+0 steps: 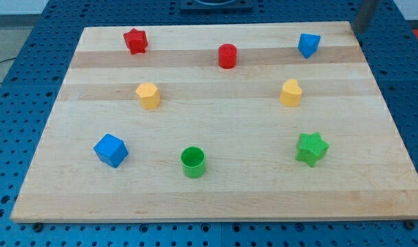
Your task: Keep blue triangle on left to green star
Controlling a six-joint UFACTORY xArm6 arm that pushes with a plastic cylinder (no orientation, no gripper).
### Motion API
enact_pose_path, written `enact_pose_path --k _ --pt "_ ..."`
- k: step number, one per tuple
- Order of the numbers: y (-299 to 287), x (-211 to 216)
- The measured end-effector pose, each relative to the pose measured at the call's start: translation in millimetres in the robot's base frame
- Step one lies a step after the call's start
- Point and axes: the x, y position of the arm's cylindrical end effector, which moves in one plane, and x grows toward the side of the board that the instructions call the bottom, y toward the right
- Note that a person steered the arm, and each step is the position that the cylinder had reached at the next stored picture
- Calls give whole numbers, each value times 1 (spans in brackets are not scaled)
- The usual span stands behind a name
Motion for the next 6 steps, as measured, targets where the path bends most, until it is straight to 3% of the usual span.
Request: enact_pose_path --k 1,2,3,5,6 --pt "-57 2" --pt "-138 43" --pt "-143 68" --pt "-127 15" --pt "-93 12"
